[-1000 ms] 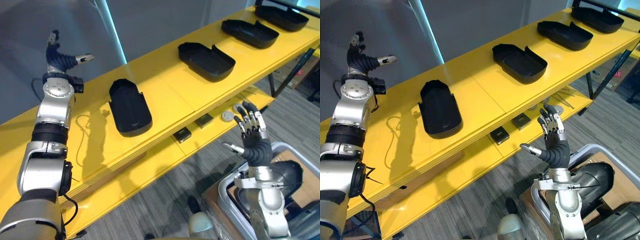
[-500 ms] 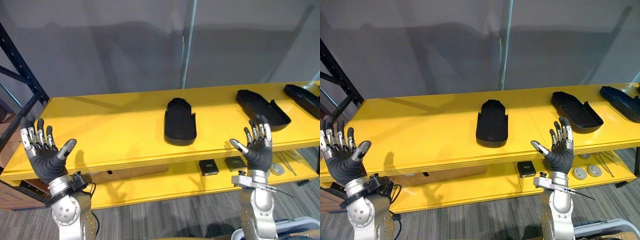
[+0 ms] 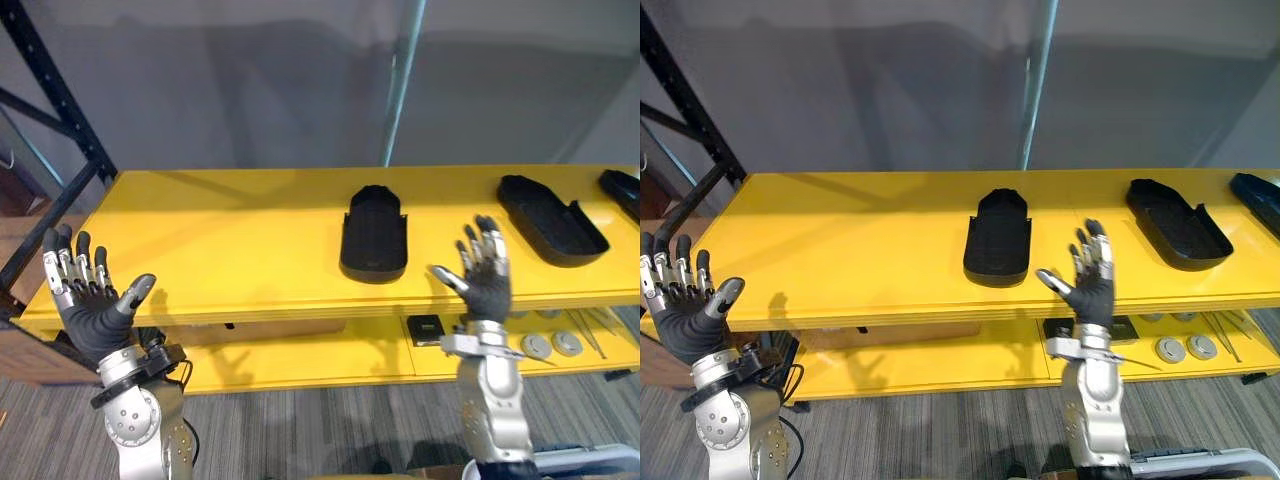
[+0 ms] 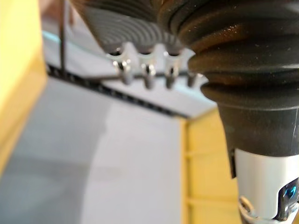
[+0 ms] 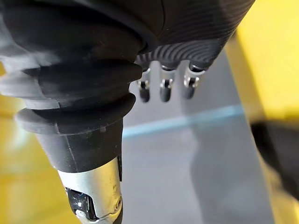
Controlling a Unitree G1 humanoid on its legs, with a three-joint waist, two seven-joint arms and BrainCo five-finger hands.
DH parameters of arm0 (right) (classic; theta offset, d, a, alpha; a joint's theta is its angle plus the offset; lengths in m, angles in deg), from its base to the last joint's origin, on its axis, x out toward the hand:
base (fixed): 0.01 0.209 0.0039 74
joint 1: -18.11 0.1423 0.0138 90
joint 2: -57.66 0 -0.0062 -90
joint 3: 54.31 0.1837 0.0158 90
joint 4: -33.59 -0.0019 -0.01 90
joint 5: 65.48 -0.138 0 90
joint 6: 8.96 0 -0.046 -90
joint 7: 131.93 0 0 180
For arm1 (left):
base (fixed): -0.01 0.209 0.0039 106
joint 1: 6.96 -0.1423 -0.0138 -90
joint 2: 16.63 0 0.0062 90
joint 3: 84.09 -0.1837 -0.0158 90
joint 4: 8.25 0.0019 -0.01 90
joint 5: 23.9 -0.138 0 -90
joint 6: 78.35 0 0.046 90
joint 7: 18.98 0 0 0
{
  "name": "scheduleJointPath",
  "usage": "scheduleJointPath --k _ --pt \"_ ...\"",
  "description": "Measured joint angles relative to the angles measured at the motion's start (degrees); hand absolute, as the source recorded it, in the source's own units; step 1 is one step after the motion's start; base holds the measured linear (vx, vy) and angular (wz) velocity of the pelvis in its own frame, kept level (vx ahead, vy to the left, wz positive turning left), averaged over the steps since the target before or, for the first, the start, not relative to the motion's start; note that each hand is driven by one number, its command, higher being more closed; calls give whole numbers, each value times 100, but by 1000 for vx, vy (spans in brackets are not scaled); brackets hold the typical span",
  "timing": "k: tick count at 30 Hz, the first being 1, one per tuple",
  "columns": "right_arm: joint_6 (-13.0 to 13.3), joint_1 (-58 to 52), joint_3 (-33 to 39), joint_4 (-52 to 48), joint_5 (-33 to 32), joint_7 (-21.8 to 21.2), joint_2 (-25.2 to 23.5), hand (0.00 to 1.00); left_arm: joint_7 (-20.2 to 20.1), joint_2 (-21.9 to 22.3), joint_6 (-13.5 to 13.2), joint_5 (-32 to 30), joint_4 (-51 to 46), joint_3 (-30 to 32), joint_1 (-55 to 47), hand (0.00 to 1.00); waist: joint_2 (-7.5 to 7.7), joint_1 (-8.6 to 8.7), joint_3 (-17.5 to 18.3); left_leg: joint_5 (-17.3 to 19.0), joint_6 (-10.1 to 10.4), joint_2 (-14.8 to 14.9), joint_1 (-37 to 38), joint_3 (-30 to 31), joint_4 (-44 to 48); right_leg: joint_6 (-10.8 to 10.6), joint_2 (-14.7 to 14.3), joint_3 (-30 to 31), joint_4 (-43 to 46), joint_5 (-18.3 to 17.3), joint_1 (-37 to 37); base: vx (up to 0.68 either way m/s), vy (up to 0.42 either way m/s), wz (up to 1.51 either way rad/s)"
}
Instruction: Walk over and take plastic housings, then place them on the shelf
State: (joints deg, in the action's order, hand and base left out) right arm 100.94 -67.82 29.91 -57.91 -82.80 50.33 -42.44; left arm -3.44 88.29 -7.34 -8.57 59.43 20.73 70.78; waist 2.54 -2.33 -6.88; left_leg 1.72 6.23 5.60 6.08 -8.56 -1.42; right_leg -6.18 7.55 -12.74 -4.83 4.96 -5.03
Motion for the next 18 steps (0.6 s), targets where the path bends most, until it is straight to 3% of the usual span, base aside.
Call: scheduleJointPath --k 3,7,9,14,17,18 --pt "-15 484 -274 212 4 -111 -14 0 423 110 75 -431 415 75 -141 0 31 -288 -15 -8 -5 -10 -25 88 -7 -13 14 -114 19 5 -54 58 5 23" --pt "-184 1284 -433 738 2 -74 -63 0 1147 168 -49 -891 1588 591 -275 0 48 -405 -20 -5 -9 -40 -33 297 -31 -28 41 -378 21 -5 -176 45 12 23" --pt "-294 1503 -510 933 3 5 -82 0 1302 170 -192 -979 2295 788 -299 0 59 -468 -18 7 -24 -41 -18 320 -39 -28 42 -458 21 -5 -221 15 9 12" --pt "-668 1888 -889 1297 -1 207 -337 0 1221 197 -242 -1142 3878 969 -419 0 72 -610 -17 29 -35 -41 -11 309 -27 -28 56 -460 23 -5 -230 0 3 1" --pt "-1067 1964 -1175 1621 26 616 -528 0 593 148 -138 -1105 4552 677 -501 0 54 -628 -29 104 -31 -10 -21 322 119 -26 53 -448 23 -6 -296 -43 0 -1" --pt "-1207 1967 -1267 1866 42 852 -671 0 182 149 27 -1064 4928 508 -546 0 17 -631 -51 193 -32 -1 -65 291 242 -23 54 -425 26 -8 -304 -70 8 -11"
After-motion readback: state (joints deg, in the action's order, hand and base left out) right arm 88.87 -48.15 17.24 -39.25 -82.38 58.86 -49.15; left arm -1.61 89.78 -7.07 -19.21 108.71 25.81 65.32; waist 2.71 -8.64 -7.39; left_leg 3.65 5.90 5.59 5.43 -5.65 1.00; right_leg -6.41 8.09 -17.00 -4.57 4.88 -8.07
